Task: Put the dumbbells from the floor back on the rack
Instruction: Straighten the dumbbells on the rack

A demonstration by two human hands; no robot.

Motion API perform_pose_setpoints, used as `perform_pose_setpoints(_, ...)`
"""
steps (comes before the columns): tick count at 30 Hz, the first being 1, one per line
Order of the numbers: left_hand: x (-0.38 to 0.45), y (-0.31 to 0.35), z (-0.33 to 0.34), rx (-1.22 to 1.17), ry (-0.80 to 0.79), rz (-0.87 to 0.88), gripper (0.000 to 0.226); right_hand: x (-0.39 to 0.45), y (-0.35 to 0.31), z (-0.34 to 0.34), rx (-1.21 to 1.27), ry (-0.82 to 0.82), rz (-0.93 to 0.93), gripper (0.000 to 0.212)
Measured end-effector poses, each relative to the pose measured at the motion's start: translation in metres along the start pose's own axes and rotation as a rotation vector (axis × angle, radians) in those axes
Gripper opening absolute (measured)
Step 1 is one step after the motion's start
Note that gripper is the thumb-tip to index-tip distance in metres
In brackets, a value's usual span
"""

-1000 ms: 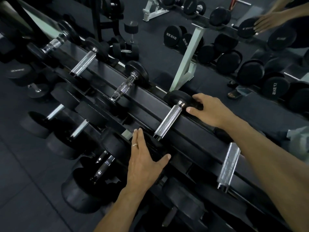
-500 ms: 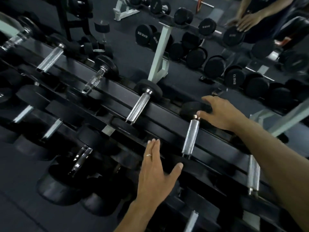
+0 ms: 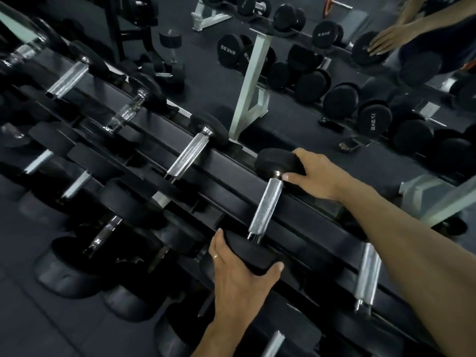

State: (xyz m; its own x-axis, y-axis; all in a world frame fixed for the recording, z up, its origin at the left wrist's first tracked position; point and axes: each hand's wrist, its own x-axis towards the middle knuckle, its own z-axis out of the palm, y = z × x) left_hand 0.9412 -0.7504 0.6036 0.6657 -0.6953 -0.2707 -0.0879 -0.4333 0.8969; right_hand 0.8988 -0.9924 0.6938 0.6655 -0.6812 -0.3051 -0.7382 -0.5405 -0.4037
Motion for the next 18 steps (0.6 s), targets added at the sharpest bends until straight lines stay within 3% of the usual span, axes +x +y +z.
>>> perform_pose_setpoints(18, 0.02, -0.003, -0.021, 0.124, -0.079, 0.087, 0.129, -0.008, 0.011, 0.007, 0.082, 0.1, -0.001, 0.029)
